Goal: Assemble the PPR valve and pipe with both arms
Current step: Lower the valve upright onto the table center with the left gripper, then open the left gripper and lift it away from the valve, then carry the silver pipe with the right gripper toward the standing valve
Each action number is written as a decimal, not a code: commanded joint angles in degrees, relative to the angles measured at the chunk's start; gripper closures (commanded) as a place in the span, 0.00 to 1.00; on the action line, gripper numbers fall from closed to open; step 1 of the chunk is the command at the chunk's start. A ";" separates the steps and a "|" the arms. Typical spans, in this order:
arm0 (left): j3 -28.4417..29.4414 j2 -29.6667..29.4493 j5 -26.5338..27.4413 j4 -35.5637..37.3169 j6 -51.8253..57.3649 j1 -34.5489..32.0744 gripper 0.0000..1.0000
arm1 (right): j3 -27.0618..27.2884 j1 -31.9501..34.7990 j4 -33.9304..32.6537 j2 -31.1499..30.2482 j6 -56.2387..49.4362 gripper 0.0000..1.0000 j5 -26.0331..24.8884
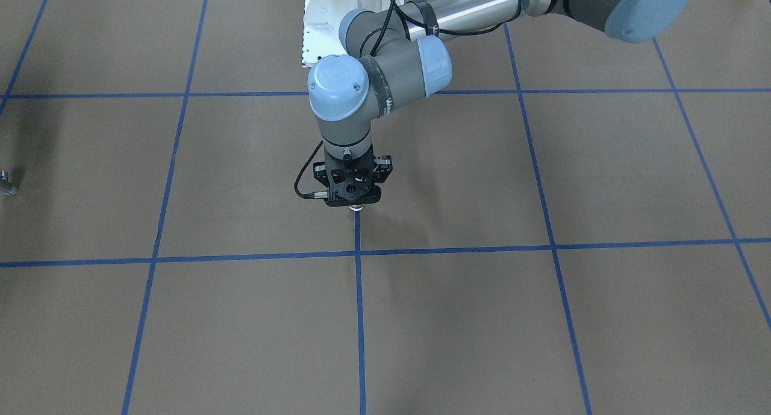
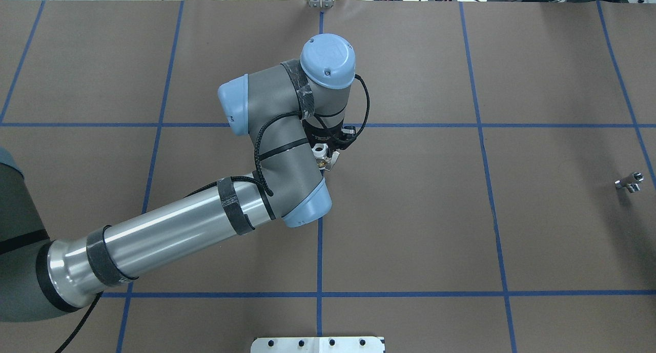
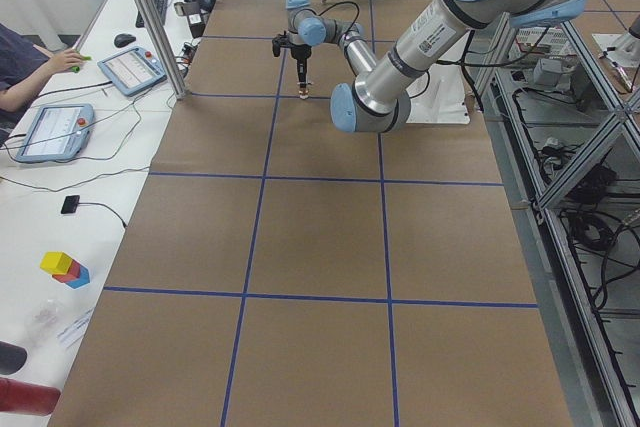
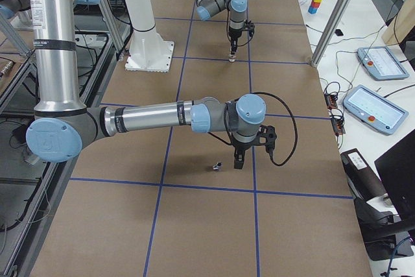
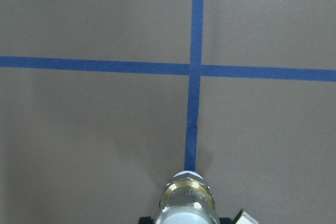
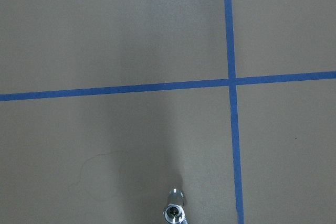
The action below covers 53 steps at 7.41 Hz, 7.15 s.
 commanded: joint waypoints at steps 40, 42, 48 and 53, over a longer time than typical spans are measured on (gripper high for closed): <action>-27.28 16.55 -8.17 8.44 14.17 -10.64 0.00 | -8.63 -20.13 22.79 -5.80 0.71 0.51 -8.09; -27.28 16.55 -8.08 8.44 14.17 -10.64 0.00 | -8.80 -20.30 22.79 -5.18 0.44 0.53 -8.17; -27.28 16.55 -8.08 8.44 13.56 -9.68 0.00 | -9.15 -20.22 22.79 -5.27 0.09 0.55 -8.26; -27.28 16.46 -8.08 8.53 13.38 -9.32 0.00 | -6.54 -19.26 22.71 -5.18 0.00 1.00 -8.44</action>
